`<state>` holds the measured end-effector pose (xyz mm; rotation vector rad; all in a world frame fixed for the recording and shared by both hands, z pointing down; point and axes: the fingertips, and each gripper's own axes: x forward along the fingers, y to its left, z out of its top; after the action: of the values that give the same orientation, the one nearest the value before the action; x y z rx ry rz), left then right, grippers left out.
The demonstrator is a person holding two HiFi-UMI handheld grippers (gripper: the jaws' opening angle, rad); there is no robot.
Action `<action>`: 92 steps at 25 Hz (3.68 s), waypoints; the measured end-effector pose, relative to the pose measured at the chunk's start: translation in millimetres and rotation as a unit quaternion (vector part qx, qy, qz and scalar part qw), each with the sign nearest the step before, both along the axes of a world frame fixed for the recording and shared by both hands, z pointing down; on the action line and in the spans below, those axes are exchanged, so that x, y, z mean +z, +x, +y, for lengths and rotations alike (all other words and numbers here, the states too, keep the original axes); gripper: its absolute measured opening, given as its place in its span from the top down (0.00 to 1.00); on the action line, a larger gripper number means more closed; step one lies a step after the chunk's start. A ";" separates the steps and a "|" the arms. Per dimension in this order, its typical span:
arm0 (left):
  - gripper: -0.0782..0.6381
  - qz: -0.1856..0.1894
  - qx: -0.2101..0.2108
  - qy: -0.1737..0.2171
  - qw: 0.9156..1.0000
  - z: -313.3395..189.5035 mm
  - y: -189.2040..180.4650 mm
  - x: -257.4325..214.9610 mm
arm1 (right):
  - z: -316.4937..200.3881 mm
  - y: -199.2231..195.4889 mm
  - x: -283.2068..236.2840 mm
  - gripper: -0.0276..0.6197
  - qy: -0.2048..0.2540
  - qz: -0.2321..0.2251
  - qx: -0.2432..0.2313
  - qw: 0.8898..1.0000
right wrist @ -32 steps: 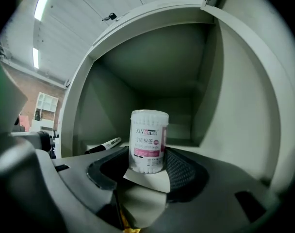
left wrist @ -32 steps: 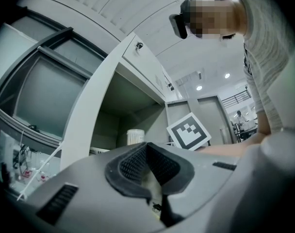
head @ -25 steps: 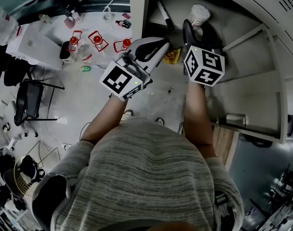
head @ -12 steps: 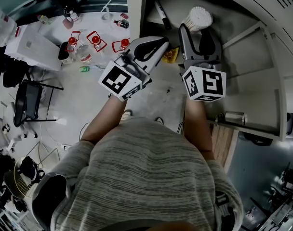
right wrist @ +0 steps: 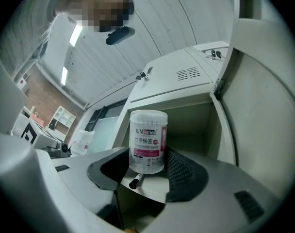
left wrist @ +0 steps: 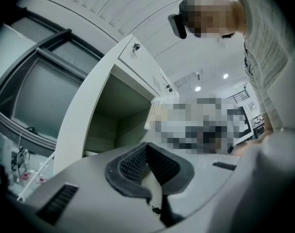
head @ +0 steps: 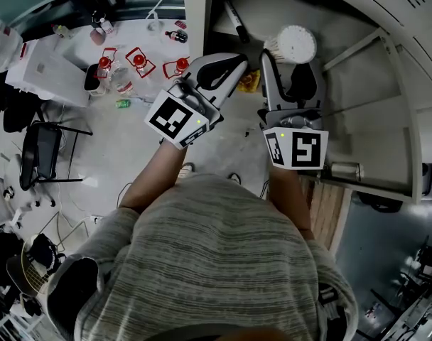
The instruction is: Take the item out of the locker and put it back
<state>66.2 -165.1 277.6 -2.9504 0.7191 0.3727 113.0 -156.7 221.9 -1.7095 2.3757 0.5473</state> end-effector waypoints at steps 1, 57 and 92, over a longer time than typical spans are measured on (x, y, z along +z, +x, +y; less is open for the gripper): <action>0.88 0.000 0.001 0.000 1.000 0.1 0.3 -0.3 | 0.1 -0.2 0.6 0.59 -0.001 0.000 0.000 1.000; 0.88 0.003 -0.008 -0.007 1.000 -4.5 -1.3 3.9 | -75.9 36.2 49.8 0.53 -0.154 -0.053 0.061 0.985; 0.88 -0.010 0.055 -0.011 0.998 43.5 4.3 7.6 | 68.1 8.8 65.4 0.92 -0.135 0.015 0.000 0.991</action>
<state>70.6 -121.6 285.2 -3.0175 0.5634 0.3461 121.8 -88.6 287.3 -1.8156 2.5698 0.2593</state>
